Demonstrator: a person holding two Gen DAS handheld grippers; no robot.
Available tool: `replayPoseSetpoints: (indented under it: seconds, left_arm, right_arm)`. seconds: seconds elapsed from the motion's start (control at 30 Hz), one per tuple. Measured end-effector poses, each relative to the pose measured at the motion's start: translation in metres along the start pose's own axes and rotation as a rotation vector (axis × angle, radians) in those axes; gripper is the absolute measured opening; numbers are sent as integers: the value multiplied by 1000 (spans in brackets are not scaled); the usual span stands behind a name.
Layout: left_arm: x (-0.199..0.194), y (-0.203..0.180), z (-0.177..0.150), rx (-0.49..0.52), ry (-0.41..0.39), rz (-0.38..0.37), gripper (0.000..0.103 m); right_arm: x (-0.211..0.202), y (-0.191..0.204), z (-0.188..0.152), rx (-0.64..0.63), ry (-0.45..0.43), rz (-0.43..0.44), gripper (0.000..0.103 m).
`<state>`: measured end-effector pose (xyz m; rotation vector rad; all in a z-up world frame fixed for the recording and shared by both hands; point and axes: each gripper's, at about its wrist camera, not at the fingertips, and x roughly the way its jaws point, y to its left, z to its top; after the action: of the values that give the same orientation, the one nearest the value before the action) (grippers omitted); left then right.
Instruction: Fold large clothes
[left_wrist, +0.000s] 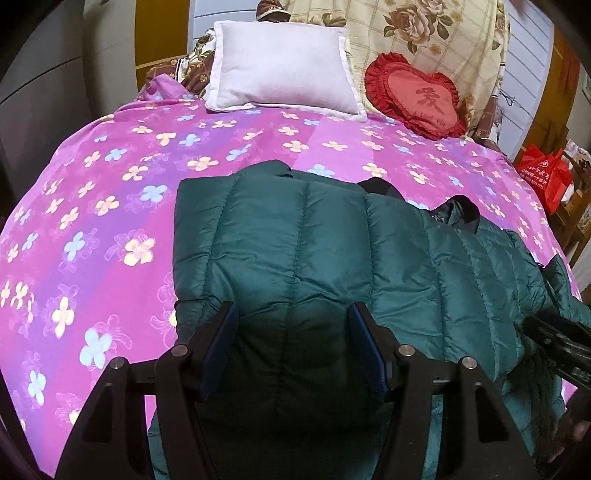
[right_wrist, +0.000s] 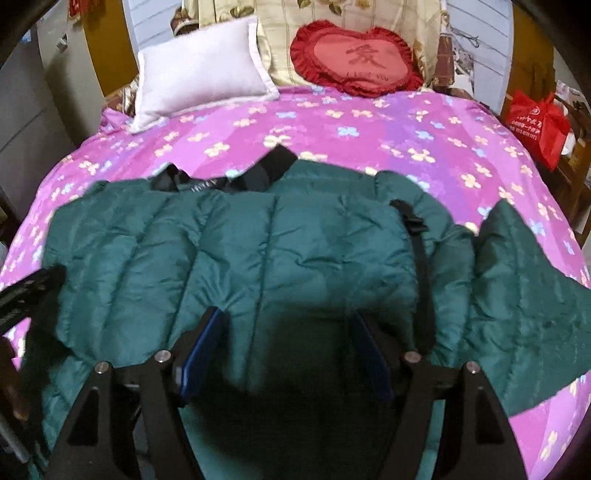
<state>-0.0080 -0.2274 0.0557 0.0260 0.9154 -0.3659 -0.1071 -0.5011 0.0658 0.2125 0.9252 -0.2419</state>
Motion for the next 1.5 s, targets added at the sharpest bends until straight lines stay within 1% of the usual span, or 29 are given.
replayPoseSetpoints:
  seconds: [0.1,0.23,0.3,0.43,0.57,0.67,0.77,0.93,1.07,1.23,1.5]
  left_arm:
    - [2,1,-1,-2,9,-5,42]
    - [4,-2,-1,19,24,8,44]
    - [5,-3,-2,26,26,8,44]
    - [7,-5,-5,54,30,4,47]
    - [3,-6,-8,56,35,11,47]
    - [-10,-10,-10,70,18,53,47]
    - [-31,-15,-15,60,-19,29,47]
    - [-62,-33,-21,96,-71,27,47]
    - [-82,-48,-27,107,-84,-8,47]
    - [-99,-69,-35,131,-105,-25,47]
    - [-110,-94,-49,148,-99,-44,47]
  right_arm:
    - [-5,-4,-5,6,1,-4,75]
    - [12,-9,-13,20,42,-4,75]
    - [20,-8,-16,18,42,-10,76]
    - [19,-3,-17,-5,48,-30,77]
    - [4,-6,-19,27,38,-11,77]
    - [-13,-8,-23,44,14,2,77]
    - [-32,-10,-27,44,-18,15,78]
    - [-56,-16,-33,61,-45,31,82]
    - [-70,-24,-39,69,-58,16,82]
    - [-85,-38,-46,90,-65,-4,83]
    - [-105,-53,-58,100,-80,-24,83]
